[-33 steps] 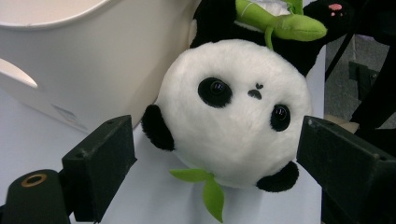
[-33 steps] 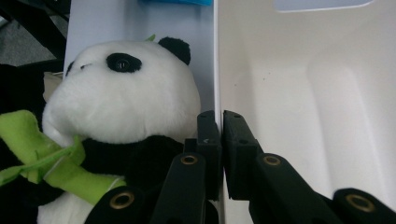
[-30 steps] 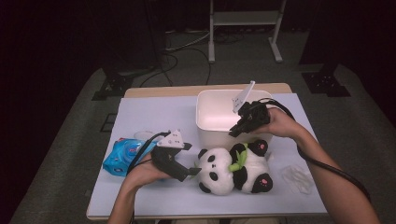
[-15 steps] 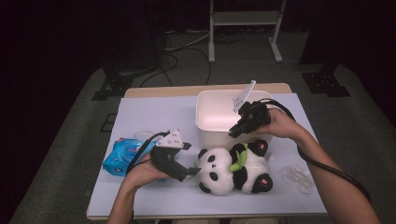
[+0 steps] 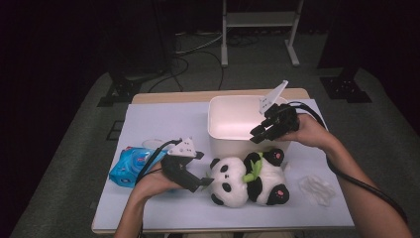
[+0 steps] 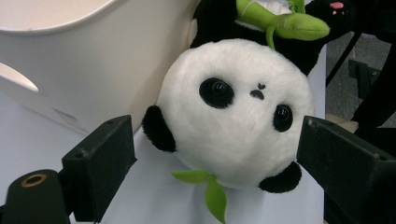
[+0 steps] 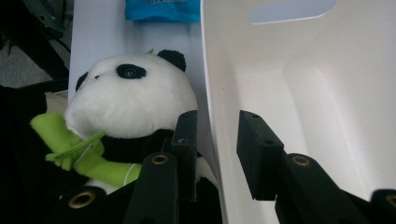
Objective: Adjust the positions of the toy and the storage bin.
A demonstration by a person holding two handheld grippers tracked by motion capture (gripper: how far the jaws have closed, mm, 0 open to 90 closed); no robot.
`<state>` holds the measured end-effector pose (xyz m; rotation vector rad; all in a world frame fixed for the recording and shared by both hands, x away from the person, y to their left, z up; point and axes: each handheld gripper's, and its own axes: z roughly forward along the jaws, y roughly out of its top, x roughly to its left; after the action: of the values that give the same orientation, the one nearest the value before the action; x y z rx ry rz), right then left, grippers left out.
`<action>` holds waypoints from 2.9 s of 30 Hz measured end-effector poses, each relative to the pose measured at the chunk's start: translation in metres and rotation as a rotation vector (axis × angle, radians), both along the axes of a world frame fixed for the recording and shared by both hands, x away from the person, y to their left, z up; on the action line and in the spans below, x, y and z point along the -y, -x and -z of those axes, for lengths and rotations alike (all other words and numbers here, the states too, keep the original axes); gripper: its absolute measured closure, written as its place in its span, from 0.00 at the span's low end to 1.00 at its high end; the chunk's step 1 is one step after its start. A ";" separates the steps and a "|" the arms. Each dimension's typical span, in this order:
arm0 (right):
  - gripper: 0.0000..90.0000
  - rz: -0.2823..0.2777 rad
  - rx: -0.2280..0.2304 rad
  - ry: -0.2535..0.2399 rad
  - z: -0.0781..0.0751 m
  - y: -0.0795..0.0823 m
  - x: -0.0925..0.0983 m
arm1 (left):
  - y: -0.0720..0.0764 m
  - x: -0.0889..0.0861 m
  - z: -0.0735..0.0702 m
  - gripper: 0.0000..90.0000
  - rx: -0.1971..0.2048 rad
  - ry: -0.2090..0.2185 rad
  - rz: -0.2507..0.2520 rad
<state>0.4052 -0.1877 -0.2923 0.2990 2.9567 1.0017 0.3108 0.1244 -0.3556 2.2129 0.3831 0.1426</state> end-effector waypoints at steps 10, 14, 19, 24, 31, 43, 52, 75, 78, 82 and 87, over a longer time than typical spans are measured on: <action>0.72 0.002 0.015 -0.027 -0.010 0.029 0.015 | 0.000 -0.001 -0.001 0.12 0.000 0.012 -0.005; 0.71 -0.010 0.009 -0.020 -0.007 0.042 0.017 | 0.000 0.000 -0.001 0.12 -0.002 0.004 -0.003; 0.70 -0.026 0.001 -0.009 -0.002 0.057 0.018 | 0.001 -0.001 -0.001 0.12 -0.002 0.004 -0.007; 0.69 -0.029 -0.006 -0.013 0.002 0.068 0.020 | 0.004 -0.001 -0.002 0.12 0.002 0.004 -0.004; 0.68 -0.038 -0.019 -0.011 0.009 0.079 0.017 | 0.007 -0.002 -0.005 0.12 0.012 0.006 -0.006; 0.64 -0.087 -0.033 0.029 0.028 0.090 -0.006 | 0.009 -0.004 -0.008 0.12 0.022 0.013 -0.005; 0.63 -0.106 -0.029 0.037 0.037 0.083 -0.020 | 0.007 -0.005 -0.006 0.12 0.014 0.014 -0.010; 0.83 -0.091 -0.109 0.011 0.038 0.066 -0.018 | 0.005 -0.010 -0.006 0.12 0.013 0.018 -0.020; 0.83 -0.090 -0.119 -0.004 0.038 0.063 -0.016 | 0.005 -0.011 -0.005 0.12 0.010 0.020 -0.022; 0.83 -0.087 -0.126 -0.025 0.035 0.060 -0.012 | 0.004 -0.013 -0.006 0.12 0.009 0.021 -0.022; 0.84 -0.087 -0.133 -0.035 0.029 0.061 -0.009 | 0.003 -0.012 -0.004 0.12 0.004 0.021 -0.021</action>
<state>0.3444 -0.1787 -0.3208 0.2482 3.0986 1.0846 0.3076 0.1364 -0.3512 2.1877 0.4039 0.1541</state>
